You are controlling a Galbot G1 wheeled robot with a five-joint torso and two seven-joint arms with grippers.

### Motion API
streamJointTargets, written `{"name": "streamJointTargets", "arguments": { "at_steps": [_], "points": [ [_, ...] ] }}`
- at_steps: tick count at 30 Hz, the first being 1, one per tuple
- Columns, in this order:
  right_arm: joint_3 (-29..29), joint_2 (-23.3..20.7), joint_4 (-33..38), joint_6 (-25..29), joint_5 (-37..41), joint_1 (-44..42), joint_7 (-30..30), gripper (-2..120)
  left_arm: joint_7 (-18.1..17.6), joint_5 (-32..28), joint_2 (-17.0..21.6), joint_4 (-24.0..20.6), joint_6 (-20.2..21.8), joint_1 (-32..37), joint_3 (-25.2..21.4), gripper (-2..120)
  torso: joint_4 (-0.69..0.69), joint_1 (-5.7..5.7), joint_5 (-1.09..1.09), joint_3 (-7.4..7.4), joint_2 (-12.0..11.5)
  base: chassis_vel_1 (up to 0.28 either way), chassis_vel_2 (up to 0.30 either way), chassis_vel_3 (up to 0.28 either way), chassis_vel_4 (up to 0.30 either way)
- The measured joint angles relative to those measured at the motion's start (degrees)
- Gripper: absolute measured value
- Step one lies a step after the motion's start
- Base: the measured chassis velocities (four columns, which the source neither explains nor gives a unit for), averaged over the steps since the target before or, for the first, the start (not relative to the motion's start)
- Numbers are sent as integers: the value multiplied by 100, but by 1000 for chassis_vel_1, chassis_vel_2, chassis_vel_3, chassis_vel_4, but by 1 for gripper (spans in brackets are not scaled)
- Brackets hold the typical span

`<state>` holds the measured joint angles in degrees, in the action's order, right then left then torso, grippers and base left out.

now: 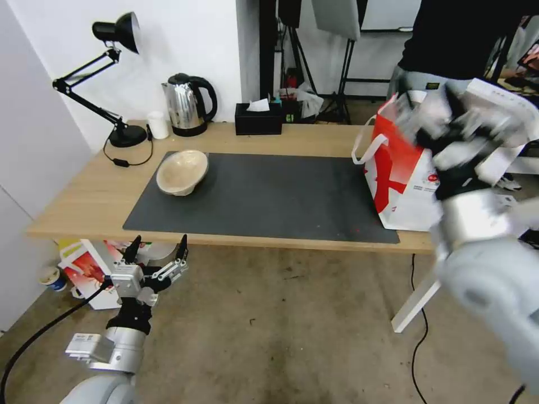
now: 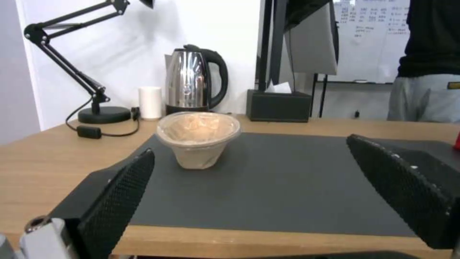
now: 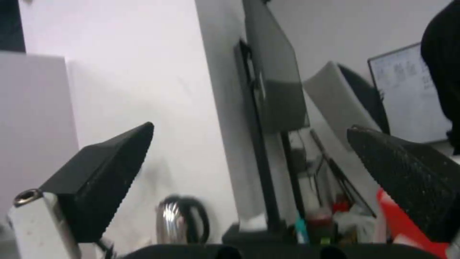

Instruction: Pick up the trash from the table and place it into the takeout bag.

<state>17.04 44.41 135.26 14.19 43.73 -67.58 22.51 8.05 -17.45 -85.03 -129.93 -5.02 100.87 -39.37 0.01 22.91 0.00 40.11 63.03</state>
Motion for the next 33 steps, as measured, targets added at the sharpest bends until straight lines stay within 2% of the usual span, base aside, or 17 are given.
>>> {"name": "streamJointTargets", "arguments": {
  "at_steps": [2, 6, 13, 19, 22, 26, 29, 33],
  "points": [
    [-331, 143, 33, 96, -532, -263, 279, 100, 0, 3, -5, 0, -4, -1, -12, 100, 0, 0, 0, 0, 0, 0, 0, 0, 0],
    [-721, 329, 131, 142, -1120, -693, 617, 100, 0, 4, -5, 23, -14, -6, -24, 100, -1, 0, 0, 0, 0, 0, 0, 0, 0],
    [-1070, 320, 273, 312, -1912, -1610, 812, 100, -1, 4, -14, 58, -17, -31, -22, 100, -2, 0, 0, -1, 0, 0, 0, 0, 0],
    [-1090, 314, 248, 276, -2371, -1936, 1183, 100, -1, 22, -28, 91, -18, -43, 3, 100, 0, 0, 1, 0, -1, 0, 0, 0, 0],
    [-1064, 310, 250, -5, -2695, -2189, 1765, 100, 0, 30, -40, 100, -21, -44, 8, 100, 0, 0, 0, 0, -1, 0, 0, 0, 0],
    [-1064, 326, 253, -154, -2905, -2373, 2154, 100, 0, 32, -43, 112, -23, -41, 9, 100, 0, 0, 0, 0, -1, 0, 0, 0, 0],
    [-1057, 351, 293, -382, -3053, -2613, 2676, 100, 0, 36, -49, 115, -26, -40, 9, 100, -1, -1, 1, 0, -1, 0, 0, 0, 0],
    [-1031, 364, 295, -463, -3144, -2731, 2909, 100, -3, 38, -53, 114, -26, -38, 9, 100, -1, 0, 1, 0, -1, 0, 0, 0, 0]
  ]
}}
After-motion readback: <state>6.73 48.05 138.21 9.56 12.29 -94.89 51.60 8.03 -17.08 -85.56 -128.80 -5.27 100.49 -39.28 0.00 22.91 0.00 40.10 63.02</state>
